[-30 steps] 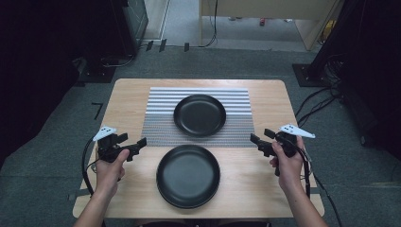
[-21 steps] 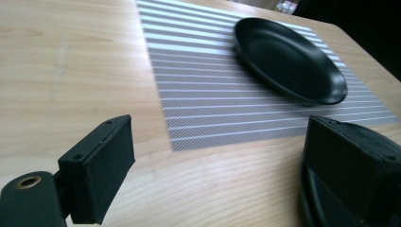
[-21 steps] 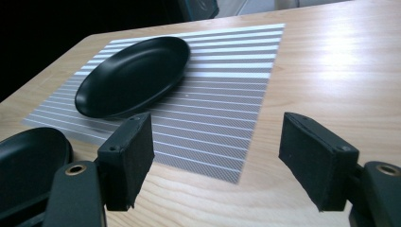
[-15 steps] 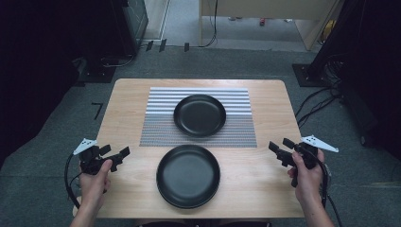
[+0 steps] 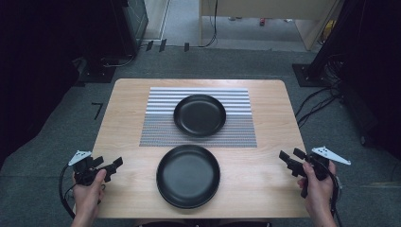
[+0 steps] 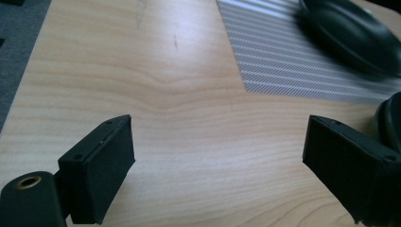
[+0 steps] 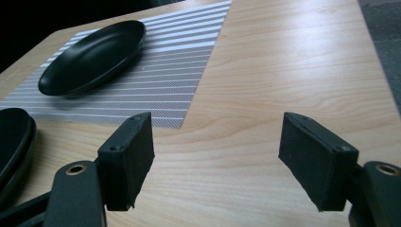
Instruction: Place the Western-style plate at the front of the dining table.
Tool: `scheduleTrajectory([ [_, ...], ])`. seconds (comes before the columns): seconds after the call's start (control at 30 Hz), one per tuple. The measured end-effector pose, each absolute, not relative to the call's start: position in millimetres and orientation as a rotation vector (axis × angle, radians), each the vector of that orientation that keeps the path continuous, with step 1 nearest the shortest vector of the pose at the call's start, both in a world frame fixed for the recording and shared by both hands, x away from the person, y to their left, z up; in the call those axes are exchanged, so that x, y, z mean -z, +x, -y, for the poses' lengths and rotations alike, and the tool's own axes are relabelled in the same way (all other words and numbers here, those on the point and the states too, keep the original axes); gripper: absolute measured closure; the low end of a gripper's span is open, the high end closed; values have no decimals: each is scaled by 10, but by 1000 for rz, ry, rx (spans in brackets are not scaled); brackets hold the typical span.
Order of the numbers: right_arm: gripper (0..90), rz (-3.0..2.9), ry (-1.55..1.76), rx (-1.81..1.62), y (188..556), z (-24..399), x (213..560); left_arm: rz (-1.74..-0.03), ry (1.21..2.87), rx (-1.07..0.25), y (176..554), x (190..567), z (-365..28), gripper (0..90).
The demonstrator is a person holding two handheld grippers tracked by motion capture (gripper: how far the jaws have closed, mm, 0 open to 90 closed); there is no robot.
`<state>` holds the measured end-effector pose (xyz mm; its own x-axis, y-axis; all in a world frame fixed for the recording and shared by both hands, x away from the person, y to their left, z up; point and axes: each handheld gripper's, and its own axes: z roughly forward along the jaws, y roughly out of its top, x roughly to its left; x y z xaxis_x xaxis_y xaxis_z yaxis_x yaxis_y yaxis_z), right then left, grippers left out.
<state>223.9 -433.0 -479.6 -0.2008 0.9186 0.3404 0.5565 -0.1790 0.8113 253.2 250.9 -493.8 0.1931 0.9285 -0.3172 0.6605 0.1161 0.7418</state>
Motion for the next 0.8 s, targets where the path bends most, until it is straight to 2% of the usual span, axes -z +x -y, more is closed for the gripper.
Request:
scheduleTrajectory([
  [0.4, 270, -1674, 1768, -1287, 2011, 4571, 4957, -1589, 1654, -464, 2410, 5029, -2683, 94],
  [0.8, 266, -1750, 1774, -1121, 1954, 4484, 5240, -1565, 1793, -563, 2364, 5128, -2511, 94],
])
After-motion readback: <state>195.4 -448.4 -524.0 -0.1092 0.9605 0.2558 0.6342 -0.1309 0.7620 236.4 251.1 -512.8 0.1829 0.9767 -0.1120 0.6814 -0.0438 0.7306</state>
